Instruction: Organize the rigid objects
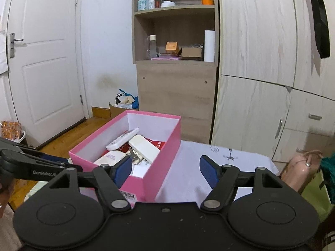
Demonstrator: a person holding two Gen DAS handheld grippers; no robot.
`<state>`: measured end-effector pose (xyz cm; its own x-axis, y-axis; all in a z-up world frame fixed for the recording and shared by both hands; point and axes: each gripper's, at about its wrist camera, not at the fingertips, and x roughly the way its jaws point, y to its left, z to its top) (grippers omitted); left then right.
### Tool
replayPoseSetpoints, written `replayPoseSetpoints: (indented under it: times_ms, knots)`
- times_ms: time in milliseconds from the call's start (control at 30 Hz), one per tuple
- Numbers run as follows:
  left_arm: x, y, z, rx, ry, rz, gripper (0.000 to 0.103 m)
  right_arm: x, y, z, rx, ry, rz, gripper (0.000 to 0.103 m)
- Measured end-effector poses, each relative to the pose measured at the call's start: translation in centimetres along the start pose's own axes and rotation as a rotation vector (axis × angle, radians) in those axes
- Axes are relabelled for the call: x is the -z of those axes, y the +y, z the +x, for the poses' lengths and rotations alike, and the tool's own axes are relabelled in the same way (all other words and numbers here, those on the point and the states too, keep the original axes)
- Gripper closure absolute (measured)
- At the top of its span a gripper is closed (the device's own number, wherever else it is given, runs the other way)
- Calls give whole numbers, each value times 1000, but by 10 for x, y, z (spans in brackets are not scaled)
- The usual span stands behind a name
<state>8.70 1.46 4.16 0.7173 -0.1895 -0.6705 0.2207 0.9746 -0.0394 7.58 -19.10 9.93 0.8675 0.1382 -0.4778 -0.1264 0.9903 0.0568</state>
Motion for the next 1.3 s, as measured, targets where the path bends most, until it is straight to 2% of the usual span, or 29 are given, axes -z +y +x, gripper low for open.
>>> replayPoseSetpoints:
  times_ms: [133,233,267,367,633,833,967,1100,1300]
  knots:
    - [6,-5,-1,-38,-4,11,53,6,-1,-4,42,-14,-2,9]
    - [9,-9,-3,-69,-14,24,43,7,2,-8,71,-38,-13,2]
    - [11,-11,-4,-78,-20,29,37,7,2,-9,80,-42,-14,1]
    - [16,-13,-6,-88,-29,27,28,9,1,-7,112,-29,-5,1]
    - [18,-13,-4,-103,-18,21,13,13,-5,-5,94,16,40,1]
    - [18,-10,-4,-122,-20,22,12,16,-3,1,154,36,8,1]
    - [18,-10,-4,-118,-24,16,4,17,-5,3,173,42,28,1]
    - [18,-10,-4,-127,-14,23,3,17,-7,4,206,43,49,1]
    - [19,-7,1,-146,23,-5,3,18,-10,2,202,42,68,1]
